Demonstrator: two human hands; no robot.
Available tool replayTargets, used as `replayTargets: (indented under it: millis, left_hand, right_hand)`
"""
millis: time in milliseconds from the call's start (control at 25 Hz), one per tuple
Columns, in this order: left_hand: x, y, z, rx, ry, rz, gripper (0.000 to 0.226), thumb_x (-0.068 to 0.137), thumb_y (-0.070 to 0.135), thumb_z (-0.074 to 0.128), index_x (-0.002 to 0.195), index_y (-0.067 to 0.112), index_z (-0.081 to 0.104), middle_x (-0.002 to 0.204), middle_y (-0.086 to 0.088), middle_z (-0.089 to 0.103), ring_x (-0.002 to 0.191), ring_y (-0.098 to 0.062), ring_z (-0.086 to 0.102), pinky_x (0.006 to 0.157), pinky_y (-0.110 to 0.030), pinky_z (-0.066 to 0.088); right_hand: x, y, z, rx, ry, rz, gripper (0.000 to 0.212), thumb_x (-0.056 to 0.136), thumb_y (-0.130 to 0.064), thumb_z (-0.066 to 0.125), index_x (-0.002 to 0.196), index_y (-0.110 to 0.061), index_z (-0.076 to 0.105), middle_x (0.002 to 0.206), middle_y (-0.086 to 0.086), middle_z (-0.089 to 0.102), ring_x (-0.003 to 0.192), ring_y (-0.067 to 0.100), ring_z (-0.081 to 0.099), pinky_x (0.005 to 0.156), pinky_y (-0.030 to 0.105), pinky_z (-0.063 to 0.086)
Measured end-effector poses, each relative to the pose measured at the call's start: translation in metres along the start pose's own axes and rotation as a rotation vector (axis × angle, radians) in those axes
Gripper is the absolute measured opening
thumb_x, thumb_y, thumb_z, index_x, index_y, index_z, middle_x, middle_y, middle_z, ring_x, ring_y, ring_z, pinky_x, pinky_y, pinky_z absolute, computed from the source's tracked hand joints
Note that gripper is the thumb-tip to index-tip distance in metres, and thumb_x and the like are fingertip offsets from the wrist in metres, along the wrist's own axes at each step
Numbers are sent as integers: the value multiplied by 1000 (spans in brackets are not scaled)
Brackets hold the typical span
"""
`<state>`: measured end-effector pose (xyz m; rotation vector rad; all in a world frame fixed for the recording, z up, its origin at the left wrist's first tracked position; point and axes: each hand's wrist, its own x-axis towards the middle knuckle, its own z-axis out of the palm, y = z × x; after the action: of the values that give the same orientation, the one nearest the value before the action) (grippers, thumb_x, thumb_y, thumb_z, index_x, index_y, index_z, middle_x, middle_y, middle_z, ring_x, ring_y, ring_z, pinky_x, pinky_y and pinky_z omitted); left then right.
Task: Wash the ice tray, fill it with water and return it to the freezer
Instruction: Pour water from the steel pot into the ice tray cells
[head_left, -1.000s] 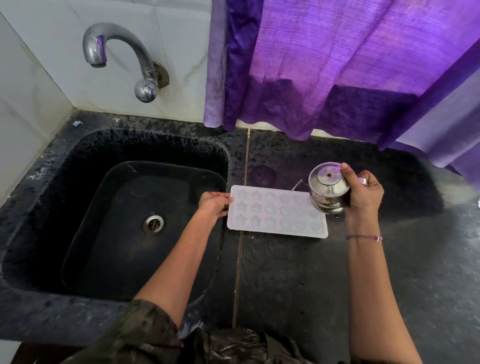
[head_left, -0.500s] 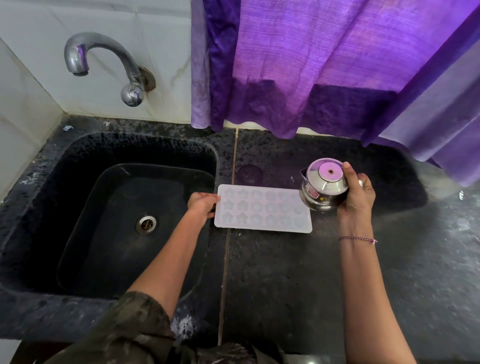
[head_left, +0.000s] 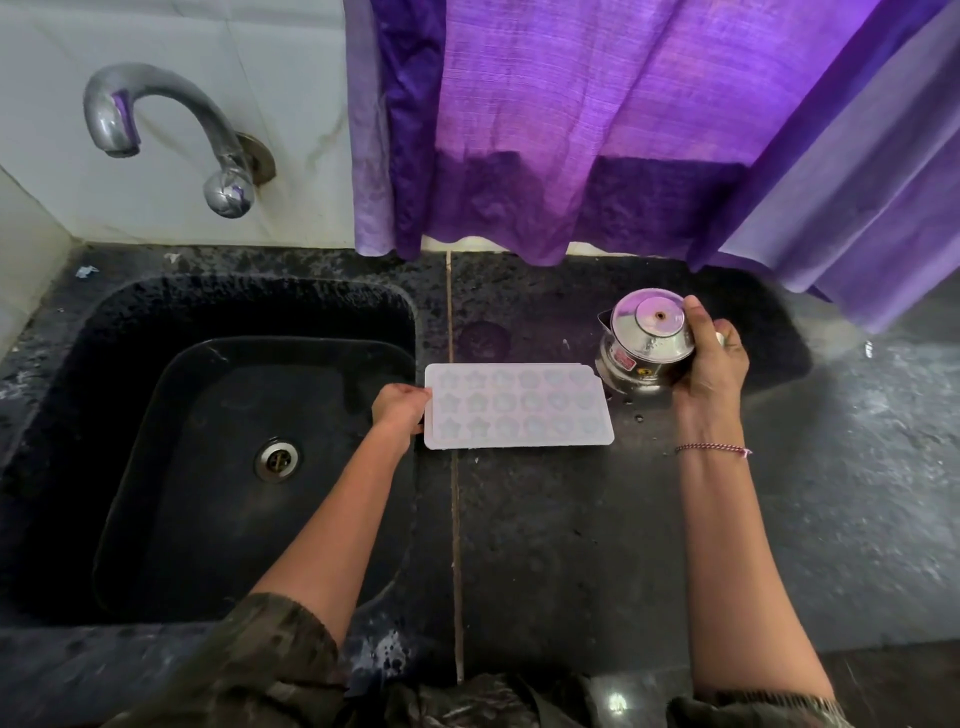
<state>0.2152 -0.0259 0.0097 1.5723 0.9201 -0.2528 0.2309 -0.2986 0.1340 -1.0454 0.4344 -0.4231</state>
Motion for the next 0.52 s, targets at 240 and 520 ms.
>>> replayTargets:
  millis: [240, 520]
  left_hand:
    - [-3, -12, 2, 54, 54, 85, 10, 90, 22, 57, 95, 13, 61, 108, -9, 65, 96, -24, 61, 88, -36, 52]
    - [-24, -36, 14, 79, 229, 414, 34, 92, 12, 48, 126, 14, 47, 90, 1, 60, 82, -19, 59, 71, -33, 45]
  right_hand:
    - [7, 2, 1, -7, -8, -2, 49, 79, -7, 72, 54, -23, 32, 54, -9, 51, 54, 5, 54, 54, 19, 47]
    - [33, 13, -13, -110, -80, 72, 50, 77, -9, 74, 47, -25, 38, 57, -8, 46, 60, 7, 51, 57, 20, 48]
